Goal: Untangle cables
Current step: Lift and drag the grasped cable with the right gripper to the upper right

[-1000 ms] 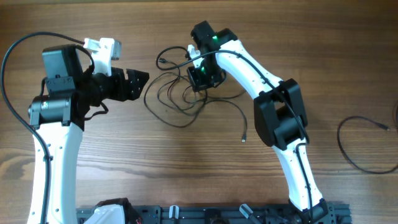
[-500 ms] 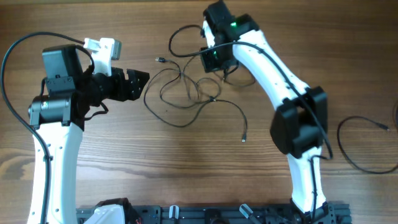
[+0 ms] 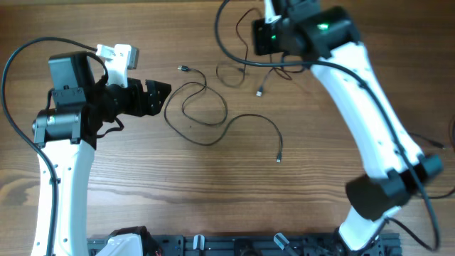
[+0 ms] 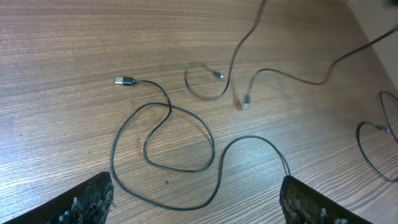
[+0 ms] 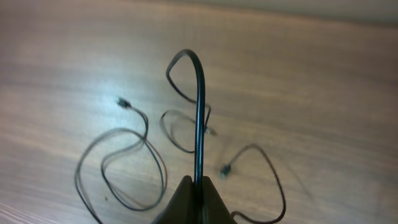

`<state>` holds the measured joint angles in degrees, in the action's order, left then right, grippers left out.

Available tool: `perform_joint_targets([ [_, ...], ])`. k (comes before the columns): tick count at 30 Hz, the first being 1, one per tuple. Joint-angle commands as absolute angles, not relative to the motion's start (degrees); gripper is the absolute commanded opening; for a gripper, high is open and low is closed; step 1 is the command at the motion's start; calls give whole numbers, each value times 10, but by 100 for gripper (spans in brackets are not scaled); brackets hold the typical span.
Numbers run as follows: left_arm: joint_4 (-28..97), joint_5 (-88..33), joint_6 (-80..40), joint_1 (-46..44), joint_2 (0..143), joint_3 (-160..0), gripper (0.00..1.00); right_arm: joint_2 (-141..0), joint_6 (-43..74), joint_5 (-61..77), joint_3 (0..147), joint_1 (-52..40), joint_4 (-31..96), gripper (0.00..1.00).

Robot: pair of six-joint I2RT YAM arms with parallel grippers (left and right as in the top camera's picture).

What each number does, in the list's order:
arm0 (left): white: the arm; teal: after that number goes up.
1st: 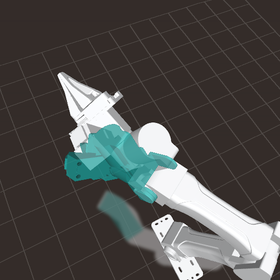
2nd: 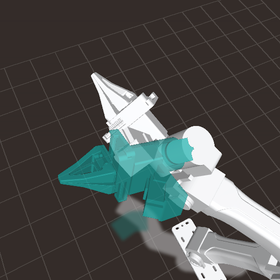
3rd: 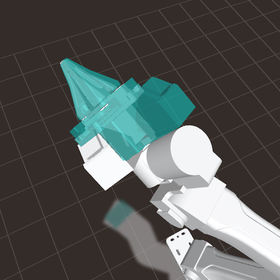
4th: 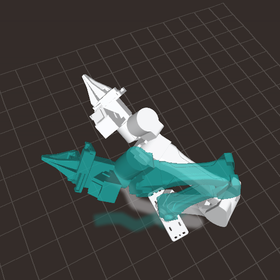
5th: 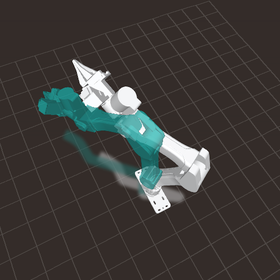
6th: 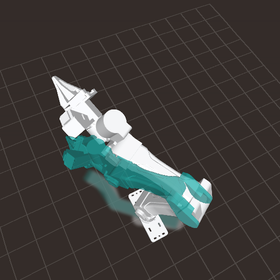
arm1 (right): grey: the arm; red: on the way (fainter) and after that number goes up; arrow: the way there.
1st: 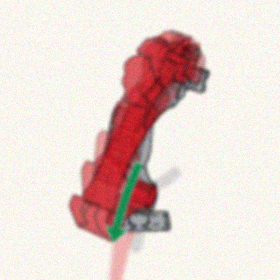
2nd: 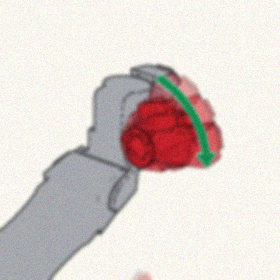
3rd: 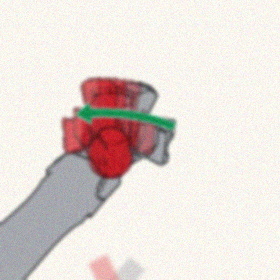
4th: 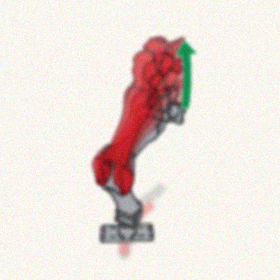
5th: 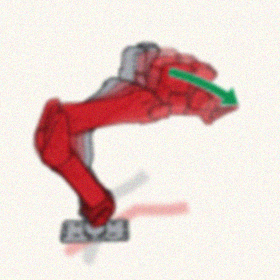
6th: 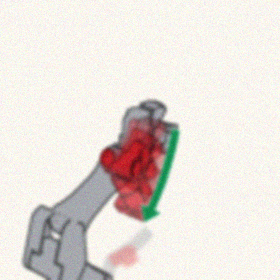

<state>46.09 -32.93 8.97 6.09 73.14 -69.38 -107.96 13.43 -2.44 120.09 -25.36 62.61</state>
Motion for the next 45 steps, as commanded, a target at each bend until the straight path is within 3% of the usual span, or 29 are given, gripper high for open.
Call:
perform_joint_targets([
  [1, 460, -340, 101, 58, 723, -702, 87, -1019, 141, -43, 1213, -237, 622, 5],
  [11, 462, -341, 101, 58, 723, -702, 87, -936, 130, -118, 1213, -208, 611, 5],
  [27, 463, -340, 103, 50, 723, -702, 86, -934, 120, -210, 1213, -116, 594, 5],
  [45, 450, -340, 103, 36, 723, -702, 83, -1018, 123, -205, 1213, 150, 537, 5],
])
